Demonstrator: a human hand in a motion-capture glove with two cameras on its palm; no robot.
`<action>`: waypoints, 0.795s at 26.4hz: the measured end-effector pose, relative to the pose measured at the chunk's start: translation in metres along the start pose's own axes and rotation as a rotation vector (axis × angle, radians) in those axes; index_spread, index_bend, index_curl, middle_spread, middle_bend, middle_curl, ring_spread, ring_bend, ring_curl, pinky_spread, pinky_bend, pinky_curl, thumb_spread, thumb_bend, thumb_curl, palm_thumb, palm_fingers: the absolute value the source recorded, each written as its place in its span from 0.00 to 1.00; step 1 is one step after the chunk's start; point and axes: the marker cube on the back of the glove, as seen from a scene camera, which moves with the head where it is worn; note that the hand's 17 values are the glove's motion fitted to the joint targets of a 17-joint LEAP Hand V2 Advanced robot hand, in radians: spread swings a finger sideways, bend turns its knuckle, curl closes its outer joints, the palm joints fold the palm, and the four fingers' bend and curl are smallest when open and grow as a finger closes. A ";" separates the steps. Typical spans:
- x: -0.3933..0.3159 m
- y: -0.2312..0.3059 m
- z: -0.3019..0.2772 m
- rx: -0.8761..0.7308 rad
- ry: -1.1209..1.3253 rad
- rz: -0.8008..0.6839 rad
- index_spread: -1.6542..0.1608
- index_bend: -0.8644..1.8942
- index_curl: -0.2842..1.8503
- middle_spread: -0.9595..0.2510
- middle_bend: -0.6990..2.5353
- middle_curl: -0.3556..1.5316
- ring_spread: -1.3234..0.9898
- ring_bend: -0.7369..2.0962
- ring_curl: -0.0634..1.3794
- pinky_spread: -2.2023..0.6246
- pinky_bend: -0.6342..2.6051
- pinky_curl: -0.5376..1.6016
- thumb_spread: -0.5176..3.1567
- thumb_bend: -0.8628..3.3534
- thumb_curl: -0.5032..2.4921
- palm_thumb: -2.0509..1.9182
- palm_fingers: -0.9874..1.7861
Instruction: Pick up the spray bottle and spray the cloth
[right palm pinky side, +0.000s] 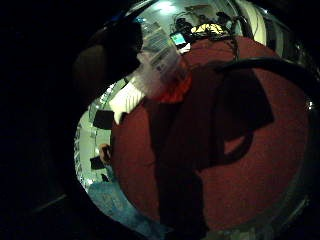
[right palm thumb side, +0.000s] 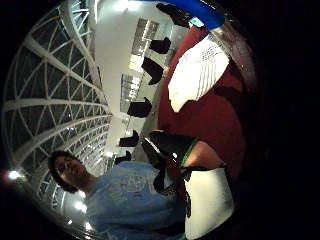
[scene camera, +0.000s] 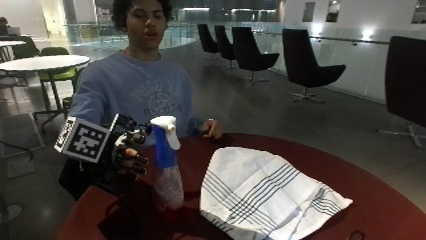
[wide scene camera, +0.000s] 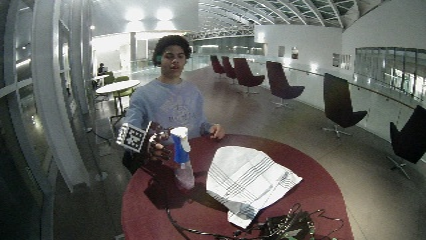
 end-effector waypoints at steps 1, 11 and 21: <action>0.003 -0.007 0.001 0.010 -0.010 0.016 0.69 0.32 0.19 0.80 0.29 0.37 0.59 0.43 0.26 0.86 0.34 0.42 0.40 0.20 0.26 0.63 0.50; 0.010 -0.075 0.023 0.102 -0.156 0.114 0.69 0.32 0.17 0.81 0.32 0.39 0.60 0.44 0.27 0.87 0.37 0.43 0.39 0.20 0.27 0.63 0.49; 0.026 -0.095 0.039 0.278 -0.223 0.104 0.71 0.35 0.16 0.77 0.38 0.41 0.58 0.48 0.27 0.87 0.34 0.41 0.39 0.20 0.27 0.64 0.60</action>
